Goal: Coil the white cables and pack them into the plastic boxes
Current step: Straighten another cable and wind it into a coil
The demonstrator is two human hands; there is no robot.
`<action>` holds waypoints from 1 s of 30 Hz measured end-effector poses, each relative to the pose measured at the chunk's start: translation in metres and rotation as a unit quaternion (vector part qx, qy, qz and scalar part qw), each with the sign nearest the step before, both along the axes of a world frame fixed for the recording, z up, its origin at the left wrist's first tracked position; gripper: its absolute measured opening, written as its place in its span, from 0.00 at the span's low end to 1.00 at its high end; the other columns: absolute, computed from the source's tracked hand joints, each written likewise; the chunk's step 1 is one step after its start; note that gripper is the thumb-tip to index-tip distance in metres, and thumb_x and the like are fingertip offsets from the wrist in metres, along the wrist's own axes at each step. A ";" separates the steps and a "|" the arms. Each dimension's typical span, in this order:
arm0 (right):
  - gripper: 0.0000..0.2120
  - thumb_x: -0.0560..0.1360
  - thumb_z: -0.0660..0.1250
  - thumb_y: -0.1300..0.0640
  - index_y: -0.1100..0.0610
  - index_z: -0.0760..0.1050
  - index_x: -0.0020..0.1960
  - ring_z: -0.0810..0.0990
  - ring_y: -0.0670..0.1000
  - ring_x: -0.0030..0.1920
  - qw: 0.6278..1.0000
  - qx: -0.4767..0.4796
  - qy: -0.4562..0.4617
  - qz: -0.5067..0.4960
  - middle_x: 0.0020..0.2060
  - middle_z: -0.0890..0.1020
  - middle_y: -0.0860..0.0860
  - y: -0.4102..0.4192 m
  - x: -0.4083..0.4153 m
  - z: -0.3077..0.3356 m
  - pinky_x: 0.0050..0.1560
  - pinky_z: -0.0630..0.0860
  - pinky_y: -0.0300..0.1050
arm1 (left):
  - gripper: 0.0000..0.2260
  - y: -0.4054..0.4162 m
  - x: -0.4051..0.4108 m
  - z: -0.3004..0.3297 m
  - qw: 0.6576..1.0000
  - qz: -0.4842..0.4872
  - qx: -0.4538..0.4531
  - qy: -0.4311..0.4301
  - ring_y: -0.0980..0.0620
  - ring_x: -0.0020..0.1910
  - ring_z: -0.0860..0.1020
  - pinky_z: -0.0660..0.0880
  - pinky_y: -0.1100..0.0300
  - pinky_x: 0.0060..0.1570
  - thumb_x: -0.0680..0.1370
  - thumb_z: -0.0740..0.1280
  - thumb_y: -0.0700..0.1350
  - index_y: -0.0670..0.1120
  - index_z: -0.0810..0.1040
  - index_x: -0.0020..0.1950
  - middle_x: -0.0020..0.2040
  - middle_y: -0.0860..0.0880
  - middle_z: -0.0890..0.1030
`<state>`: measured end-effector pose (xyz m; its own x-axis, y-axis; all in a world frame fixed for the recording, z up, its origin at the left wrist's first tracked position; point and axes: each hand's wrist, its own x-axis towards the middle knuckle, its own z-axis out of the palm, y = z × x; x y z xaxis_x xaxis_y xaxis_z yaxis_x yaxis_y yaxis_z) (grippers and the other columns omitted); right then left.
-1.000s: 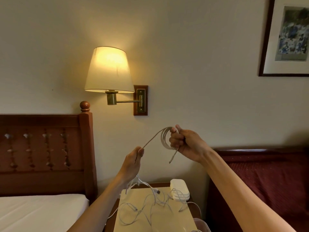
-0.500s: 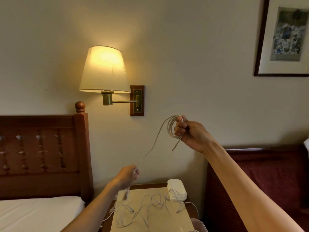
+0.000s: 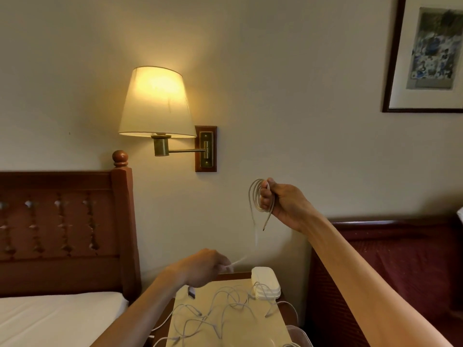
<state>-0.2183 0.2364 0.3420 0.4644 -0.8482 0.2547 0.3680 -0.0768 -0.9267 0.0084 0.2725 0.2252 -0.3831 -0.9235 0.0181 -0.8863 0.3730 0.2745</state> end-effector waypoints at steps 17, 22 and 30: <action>0.18 0.85 0.50 0.55 0.63 0.72 0.45 0.67 0.46 0.29 0.961 -0.189 0.201 0.007 0.28 0.68 0.48 0.043 0.024 -0.021 0.33 0.68 0.37 | 0.16 0.041 -0.009 0.085 0.879 -0.015 -0.308 0.363 0.57 0.29 0.67 0.63 0.67 0.33 0.84 0.56 0.47 0.44 0.71 0.38 0.28 0.58 0.71; 0.20 0.85 0.49 0.54 0.58 0.72 0.40 0.61 0.45 0.26 0.971 -0.127 0.201 -0.006 0.25 0.64 0.46 0.046 0.021 -0.018 0.28 0.63 0.37 | 0.11 0.028 0.002 0.070 0.911 -0.027 -0.304 0.278 0.57 0.34 0.73 0.67 0.68 0.35 0.83 0.58 0.46 0.46 0.73 0.43 0.33 0.56 0.73; 0.21 0.84 0.52 0.55 0.55 0.65 0.32 0.55 0.46 0.22 0.997 0.019 0.075 -0.023 0.22 0.58 0.46 0.045 0.020 0.001 0.23 0.55 0.38 | 0.07 0.006 0.030 0.025 0.915 -0.010 -0.358 0.188 0.58 0.44 0.80 0.78 0.56 0.47 0.81 0.63 0.37 0.46 0.80 0.51 0.45 0.53 0.81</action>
